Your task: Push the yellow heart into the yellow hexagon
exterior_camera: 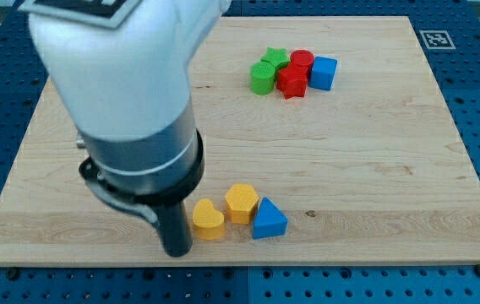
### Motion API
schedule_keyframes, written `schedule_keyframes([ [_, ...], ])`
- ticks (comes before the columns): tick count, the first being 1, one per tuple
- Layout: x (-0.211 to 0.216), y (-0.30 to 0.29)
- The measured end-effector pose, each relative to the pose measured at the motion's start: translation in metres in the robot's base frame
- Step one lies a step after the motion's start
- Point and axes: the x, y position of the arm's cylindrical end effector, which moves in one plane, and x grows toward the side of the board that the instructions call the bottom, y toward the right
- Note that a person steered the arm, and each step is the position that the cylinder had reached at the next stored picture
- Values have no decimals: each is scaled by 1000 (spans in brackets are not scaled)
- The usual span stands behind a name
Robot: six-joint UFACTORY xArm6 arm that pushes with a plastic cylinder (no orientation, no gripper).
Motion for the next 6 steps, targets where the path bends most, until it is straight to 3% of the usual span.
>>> schedule_keyframes([
  [6, -56, 38],
])
